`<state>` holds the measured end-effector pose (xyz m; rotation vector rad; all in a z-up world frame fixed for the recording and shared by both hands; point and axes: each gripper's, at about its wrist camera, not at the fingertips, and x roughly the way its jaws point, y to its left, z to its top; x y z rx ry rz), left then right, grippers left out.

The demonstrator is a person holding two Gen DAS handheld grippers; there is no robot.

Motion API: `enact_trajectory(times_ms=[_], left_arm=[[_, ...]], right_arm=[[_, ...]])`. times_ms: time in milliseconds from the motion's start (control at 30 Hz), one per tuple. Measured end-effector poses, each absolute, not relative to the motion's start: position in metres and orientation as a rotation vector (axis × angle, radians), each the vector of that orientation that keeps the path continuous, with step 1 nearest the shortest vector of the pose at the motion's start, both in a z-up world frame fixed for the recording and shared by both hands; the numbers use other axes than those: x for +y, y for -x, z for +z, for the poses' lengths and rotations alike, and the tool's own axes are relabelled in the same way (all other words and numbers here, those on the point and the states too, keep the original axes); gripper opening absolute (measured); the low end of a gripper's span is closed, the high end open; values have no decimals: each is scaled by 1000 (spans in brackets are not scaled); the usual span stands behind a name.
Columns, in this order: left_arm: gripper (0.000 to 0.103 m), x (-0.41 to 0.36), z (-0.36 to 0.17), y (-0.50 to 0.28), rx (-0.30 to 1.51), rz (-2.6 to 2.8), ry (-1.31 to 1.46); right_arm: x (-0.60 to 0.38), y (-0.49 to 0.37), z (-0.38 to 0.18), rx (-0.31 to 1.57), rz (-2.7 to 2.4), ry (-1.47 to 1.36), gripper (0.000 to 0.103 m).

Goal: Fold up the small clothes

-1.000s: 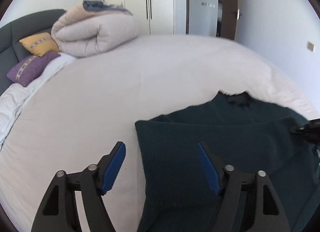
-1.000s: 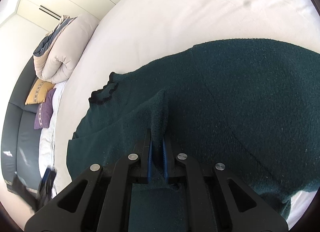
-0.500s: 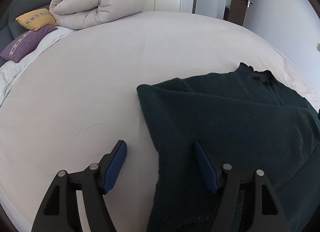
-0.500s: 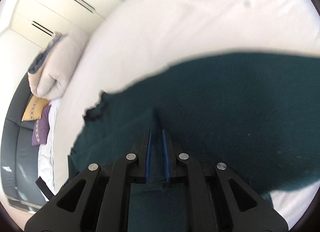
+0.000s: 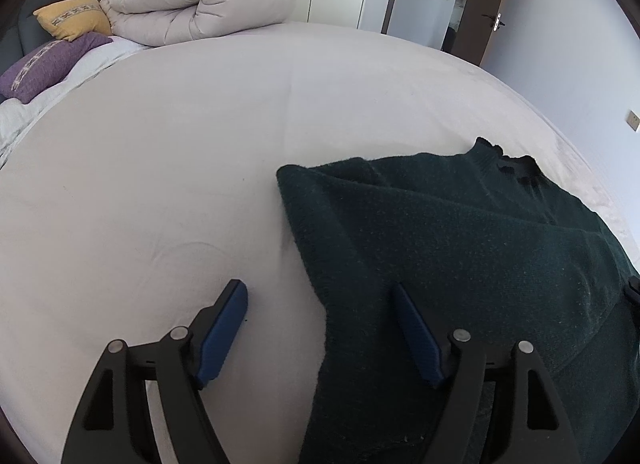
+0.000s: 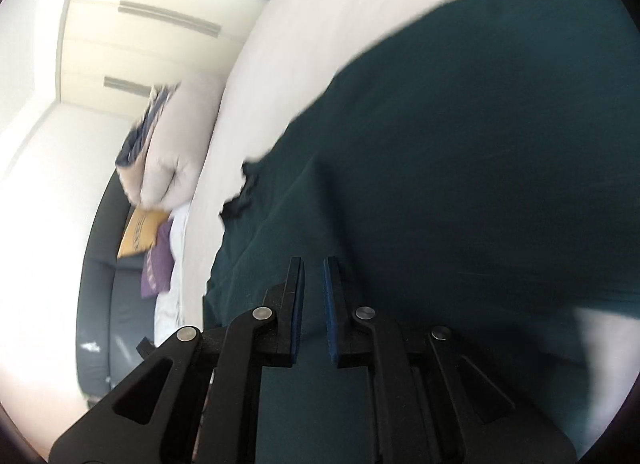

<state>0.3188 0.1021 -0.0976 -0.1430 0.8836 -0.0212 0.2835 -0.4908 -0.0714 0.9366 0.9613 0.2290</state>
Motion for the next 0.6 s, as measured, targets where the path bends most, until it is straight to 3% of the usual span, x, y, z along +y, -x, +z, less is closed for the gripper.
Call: enact_trajectory(times_ms=[100,167,233,433,600], left_arm=[[84,102,-92,-316,897,-34,157],[85,106,-86,-311,910,-41,193],[85,111,-78,-299,908,-57,270],[85,102,-54,-262,894,-125,386],[88,53,-46,-238,928,-245,381]], right_arm=[[-553,-231,-52,876,107,-947,11],[-591,-196,-45,832,21,-979,22],[-634,-150,-41,768,-97,-1028,68],[-724,-51,-31,541,-264,-1191,71],[-757,-46,-37,486,-342,-1310,69]])
